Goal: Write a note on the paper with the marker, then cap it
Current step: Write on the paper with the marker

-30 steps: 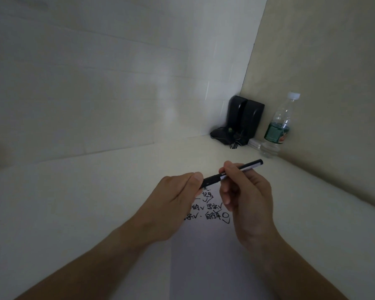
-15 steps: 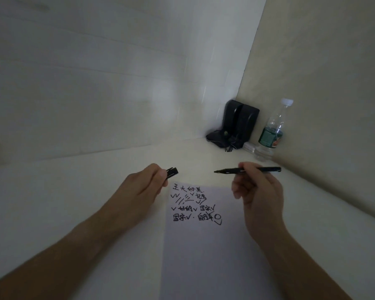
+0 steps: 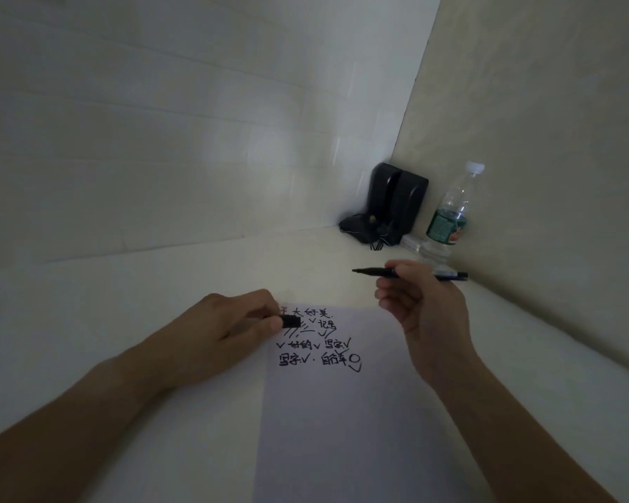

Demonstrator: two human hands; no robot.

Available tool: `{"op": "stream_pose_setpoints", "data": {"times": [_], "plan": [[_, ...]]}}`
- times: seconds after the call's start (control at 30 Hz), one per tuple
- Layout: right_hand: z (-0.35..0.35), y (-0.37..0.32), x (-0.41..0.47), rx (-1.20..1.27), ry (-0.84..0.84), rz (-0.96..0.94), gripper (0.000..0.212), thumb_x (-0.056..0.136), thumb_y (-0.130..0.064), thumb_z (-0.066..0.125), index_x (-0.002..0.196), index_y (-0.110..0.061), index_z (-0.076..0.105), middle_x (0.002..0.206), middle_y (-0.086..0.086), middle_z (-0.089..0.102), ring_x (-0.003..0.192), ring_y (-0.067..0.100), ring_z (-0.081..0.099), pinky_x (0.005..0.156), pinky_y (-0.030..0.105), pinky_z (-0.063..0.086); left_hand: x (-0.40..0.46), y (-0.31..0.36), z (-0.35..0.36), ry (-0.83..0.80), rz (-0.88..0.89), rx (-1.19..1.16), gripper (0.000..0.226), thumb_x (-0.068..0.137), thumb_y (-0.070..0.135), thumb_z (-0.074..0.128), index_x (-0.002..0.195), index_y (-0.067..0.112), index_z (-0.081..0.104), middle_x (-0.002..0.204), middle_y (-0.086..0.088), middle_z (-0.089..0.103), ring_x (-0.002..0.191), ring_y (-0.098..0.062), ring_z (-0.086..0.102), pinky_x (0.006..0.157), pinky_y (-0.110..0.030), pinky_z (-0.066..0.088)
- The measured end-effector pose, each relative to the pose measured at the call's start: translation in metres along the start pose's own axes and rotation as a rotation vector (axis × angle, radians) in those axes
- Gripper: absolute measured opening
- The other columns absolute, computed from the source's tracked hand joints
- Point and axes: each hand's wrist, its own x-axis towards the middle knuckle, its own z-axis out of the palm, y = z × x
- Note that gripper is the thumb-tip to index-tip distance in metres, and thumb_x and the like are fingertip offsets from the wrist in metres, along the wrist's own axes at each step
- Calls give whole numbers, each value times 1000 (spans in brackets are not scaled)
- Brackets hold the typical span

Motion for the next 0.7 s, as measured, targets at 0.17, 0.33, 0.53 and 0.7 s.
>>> {"op": "stream_pose_setpoints", "data": {"times": [0.17, 0.33, 0.53, 0.7], "plan": [[6, -7, 11, -250, -79, 29, 13, 92, -1, 65, 83, -6, 73, 63, 11, 71, 52, 17, 65, 51, 23, 55, -3, 1, -6, 56, 73, 23, 19, 100, 42, 54, 94, 33, 69, 66, 8, 71, 47, -17, 51, 51, -25, 39], [-2, 20, 12, -447, -154, 128, 14, 92, 2, 66, 83, -4, 75, 70, 19, 73, 62, 29, 66, 58, 30, 57, -4, 5, -6, 71, 100, -27, 19, 99, 38, 57, 90, 30, 70, 82, 21, 77, 55, -14, 63, 54, -19, 44], [-10, 32, 8, -502, -221, 61, 17, 90, 3, 69, 77, -7, 73, 63, 14, 68, 60, 29, 61, 59, 34, 53, 4, -5, 4, 112, 124, 46, 16, 93, 46, 64, 91, 32, 71, 76, 15, 71, 79, -6, 68, 72, -23, 51], [-4, 33, 13, -482, -269, 51, 18, 89, 8, 66, 81, -6, 75, 65, 14, 70, 60, 26, 64, 62, 33, 55, 4, -8, 9, 113, 173, 25, 16, 84, 40, 80, 98, 34, 74, 91, 16, 72, 85, -10, 67, 76, -35, 56]]}}
